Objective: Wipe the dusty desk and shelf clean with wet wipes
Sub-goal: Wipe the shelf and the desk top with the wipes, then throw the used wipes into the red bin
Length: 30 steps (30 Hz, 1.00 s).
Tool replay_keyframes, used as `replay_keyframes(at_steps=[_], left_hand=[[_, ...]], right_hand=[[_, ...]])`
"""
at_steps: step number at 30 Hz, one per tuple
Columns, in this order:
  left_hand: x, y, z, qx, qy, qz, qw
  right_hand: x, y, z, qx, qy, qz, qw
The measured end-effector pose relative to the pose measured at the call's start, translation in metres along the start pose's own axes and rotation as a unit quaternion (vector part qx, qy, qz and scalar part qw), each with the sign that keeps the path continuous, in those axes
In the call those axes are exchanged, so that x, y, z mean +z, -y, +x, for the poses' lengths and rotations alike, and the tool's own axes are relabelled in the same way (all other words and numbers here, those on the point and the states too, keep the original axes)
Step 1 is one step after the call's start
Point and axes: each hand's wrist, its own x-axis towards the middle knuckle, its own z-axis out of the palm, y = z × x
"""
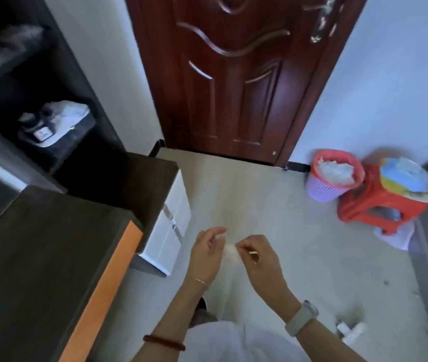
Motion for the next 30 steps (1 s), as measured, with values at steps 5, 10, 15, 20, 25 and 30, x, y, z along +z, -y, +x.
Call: replay_keyframes(at_steps=[5, 10, 15, 20, 25, 30], left_hand=[[0.061, -0.038, 0.079, -0.002, -0.018, 0.027, 0.999], [0.109, -0.068, 0.173, 0.001, -0.004, -0.008, 1.0], [0.139, -0.108, 0.275, -0.033, 0.043, -0.007, 0.999], [0.194, -0.144, 0.346, -0.027, 0.198, 0.098, 0.975], [0.268, -0.173, 0.393, -0.049, 0.214, 0.054, 0.974], [0.377, -0.203, 0.438, 0.043, 0.239, 0.218, 0.945]], right_hand=[[-0.039, -0.03, 0.064, 0.083, -0.128, 0.063, 0.986], [-0.069, -0.049, 0.152, 0.098, -0.173, 0.043, 0.979], [-0.117, -0.065, 0.241, 0.139, -0.187, 0.014, 0.972], [-0.166, -0.09, 0.299, 0.173, -0.235, 0.025, 0.956], [-0.23, -0.135, 0.338, 0.225, -0.285, 0.02, 0.931], [-0.313, -0.207, 0.377, 0.222, -0.268, -0.102, 0.932]])
